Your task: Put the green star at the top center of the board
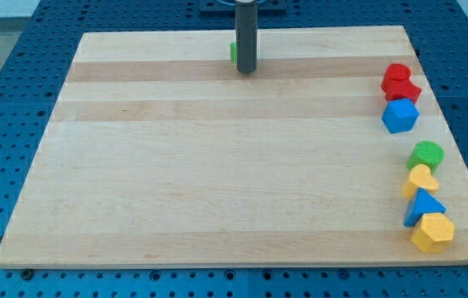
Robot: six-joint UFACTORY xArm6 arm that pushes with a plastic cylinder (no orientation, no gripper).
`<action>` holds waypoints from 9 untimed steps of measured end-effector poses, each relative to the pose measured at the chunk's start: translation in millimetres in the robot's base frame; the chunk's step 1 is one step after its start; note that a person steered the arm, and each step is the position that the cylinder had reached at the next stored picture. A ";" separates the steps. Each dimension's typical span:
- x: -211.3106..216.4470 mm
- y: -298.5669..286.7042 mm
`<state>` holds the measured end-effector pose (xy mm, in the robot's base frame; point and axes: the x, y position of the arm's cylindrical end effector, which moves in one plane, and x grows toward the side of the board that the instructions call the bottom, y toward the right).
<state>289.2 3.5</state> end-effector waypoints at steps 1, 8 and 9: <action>-11.9 0.0; 23.1 0.0; 41.2 0.0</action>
